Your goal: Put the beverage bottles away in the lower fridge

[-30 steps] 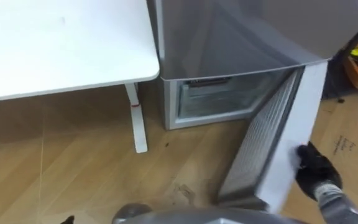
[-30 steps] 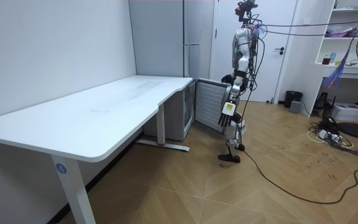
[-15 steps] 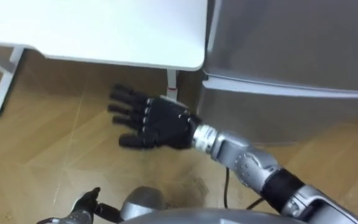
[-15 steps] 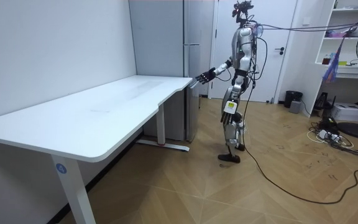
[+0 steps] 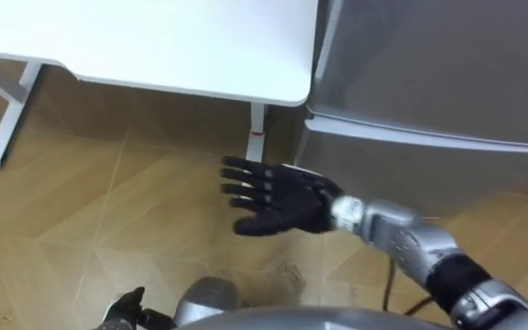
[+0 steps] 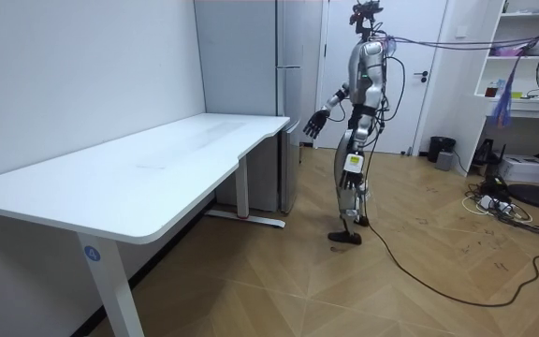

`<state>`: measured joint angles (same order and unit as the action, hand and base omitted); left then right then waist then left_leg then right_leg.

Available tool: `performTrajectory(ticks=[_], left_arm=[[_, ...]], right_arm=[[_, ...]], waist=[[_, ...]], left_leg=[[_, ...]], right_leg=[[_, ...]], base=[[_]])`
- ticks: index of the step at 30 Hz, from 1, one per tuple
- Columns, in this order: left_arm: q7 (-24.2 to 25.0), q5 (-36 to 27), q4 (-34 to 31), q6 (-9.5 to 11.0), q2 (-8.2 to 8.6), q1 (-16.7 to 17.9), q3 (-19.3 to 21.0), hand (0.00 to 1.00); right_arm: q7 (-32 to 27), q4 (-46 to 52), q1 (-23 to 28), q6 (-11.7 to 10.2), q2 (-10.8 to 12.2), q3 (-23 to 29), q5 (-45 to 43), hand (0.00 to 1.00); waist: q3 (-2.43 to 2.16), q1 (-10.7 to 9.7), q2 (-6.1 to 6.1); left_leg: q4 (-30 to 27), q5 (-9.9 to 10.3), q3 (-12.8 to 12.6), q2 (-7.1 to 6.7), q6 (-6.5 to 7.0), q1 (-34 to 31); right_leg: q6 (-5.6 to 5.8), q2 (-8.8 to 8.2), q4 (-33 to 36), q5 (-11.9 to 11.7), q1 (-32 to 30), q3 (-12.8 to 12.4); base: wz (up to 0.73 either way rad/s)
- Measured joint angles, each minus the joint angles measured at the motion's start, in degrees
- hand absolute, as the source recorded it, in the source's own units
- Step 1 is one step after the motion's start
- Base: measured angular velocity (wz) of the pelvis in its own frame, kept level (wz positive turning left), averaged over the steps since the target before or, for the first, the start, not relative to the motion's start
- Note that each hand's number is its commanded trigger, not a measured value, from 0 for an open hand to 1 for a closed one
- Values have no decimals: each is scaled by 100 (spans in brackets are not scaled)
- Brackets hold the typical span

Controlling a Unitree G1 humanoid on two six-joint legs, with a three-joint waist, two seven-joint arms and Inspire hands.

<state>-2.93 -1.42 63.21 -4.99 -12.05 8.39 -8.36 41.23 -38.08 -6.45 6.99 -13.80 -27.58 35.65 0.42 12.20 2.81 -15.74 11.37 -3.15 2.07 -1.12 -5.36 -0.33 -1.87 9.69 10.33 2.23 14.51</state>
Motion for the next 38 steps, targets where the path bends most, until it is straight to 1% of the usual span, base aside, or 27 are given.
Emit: performTrajectory(ticks=[1,2,3,4,5,6,7,10,12,14,17,21,23,25,27,28,29,30,32,33,38], left_arm=[[13,-10,-3,1,0,32,174,0],[12,-11,3,2,-14,115,282,0],[11,-9,10,2,-24,134,288,0],[14,-13,18,12,-30,196,366,0],[12,-14,10,19,-34,220,399,0],[10,-13,-1,32,-54,240,433,0],[8,-1,-6,33,-64,246,505,0],[13,227,-2,76,-63,264,636,0],[10,252,-2,149,-59,263,685,0],[-34,350,-3,182,-41,293,710,0],[-141,405,3,193,-16,379,716,0],[-188,447,128,200,2,415,728,0],[-193,470,167,201,39,440,849,0],[-190,570,198,196,68,448,992,0],[-186,662,197,171,82,473,1160,0],[-186,737,198,157,107,484,1300,0],[-185,804,199,155,142,500,1402,0],[-184,833,202,153,152,502,1412,0],[-183,866,211,151,185,516,1504,0],[-182,869,210,150,187,516,1506,0],[-179,920,220,111,207,546,1556,0]], right_arm=[[-35,-193,127,-2,-129,214,-307,0],[-121,-506,177,-17,-225,411,-621,0],[-171,-678,212,-38,-270,490,-747,0],[-291,-990,326,-95,-375,670,-1020,0],[-337,-1118,387,-110,-412,768,-1169,0],[-415,-1405,477,-144,-464,948,-1362,0],[-521,-1770,535,-181,-439,1163,-1520,0],[-761,-2229,789,-235,-399,1514,-1874,0],[-1007,-2631,976,-309,-285,1542,-1870,0],[-1186,-2881,1047,-330,-175,1562,-1815,0],[-1409,-3157,1039,-399,-40,1677,-1580,0],[-1634,-3383,1017,-455,61,1766,-1453,0],[-1721,-3566,999,-459,70,1761,-1281,0],[-1833,-3649,1008,-454,93,1771,-1083,0],[-1898,-3788,1040,-451,165,1885,-890,0],[-1904,-3833,1075,-447,197,1993,-822,0],[-1908,-3834,1103,-449,207,2052,-792,0],[-1914,-3835,1097,-449,212,2060,-787,0],[-1937,-3909,1090,-450,262,2183,-806,0],[-1941,-3916,1095,-451,270,2222,-828,0],[-2153,-3926,1098,-450,285,2222,-900,0]], waist=[[-15,-45,6],[-9,-135,15],[-7,-190,24],[-8,-252,35],[-16,-272,46],[-17,-341,85],[-1,-424,100],[13,-510,135],[17,-523,144],[16,-532,128],[11,-574,111],[12,-590,70],[15,-590,17],[24,-595,-9],[26,-628,-9],[34,-628,6],[32,-629,4],[24,-634,-13],[26,-733,-6],[26,-744,-5],[24,-717,-26]], left_leg=[[3,-9,14,-13,6,20],[5,-15,58,-32,12,63],[6,-17,80,-41,15,80],[2,-18,110,-58,16,115],[1,-18,132,-69,17,116],[1,-21,160,-80,22,110],[2,-21,169,-83,23,99],[-6,-20,161,-84,24,85],[-8,-21,138,-83,26,107],[-6,-25,117,-83,31,112],[-1,-26,98,-82,33,152],[7,-26,98,-85,33,208],[38,-25,99,-88,32,220],[42,-25,113,-94,32,223],[42,-25,159,-109,32,221],[42,-25,158,-110,31,223],[42,-24,150,-113,31,222],[41,-24,151,-115,32,219],[29,-24,191,-138,33,212],[28,-23,199,-145,34,214],[126,-20,146,-169,43,399]], right_leg=[[0,-9,-6,0,23,12],[0,-19,-19,0,85,52],[1,-25,-15,0,105,71],[18,-38,-14,11,160,89],[32,-49,-10,20,167,100],[41,-60,-9,26,176,140],[41,-59,-16,26,175,139],[41,-59,-17,26,189,123],[41,-57,-35,36,175,80],[42,-46,-85,37,167,-5],[46,-44,-89,33,181,-19],[46,-44,-104,31,258,-15],[48,-44,-116,35,292,-21],[48,-45,-140,35,319,-6],[48,-40,-204,35,362,9],[50,-41,-214,38,338,8],[54,-45,-216,43,320,-2],[54,-47,-216,43,316,-2],[66,-59,-216,50,333,51],[72,-63,-215,54,340,56],[97,-90,-213,69,453,-6]], base=[[7],[9],[15],[11],[14],[8],[6],[-4],[-5],[-6],[-2],[0],[0],[3],[11],[6],[0],[0],[10],[8],[-4]])
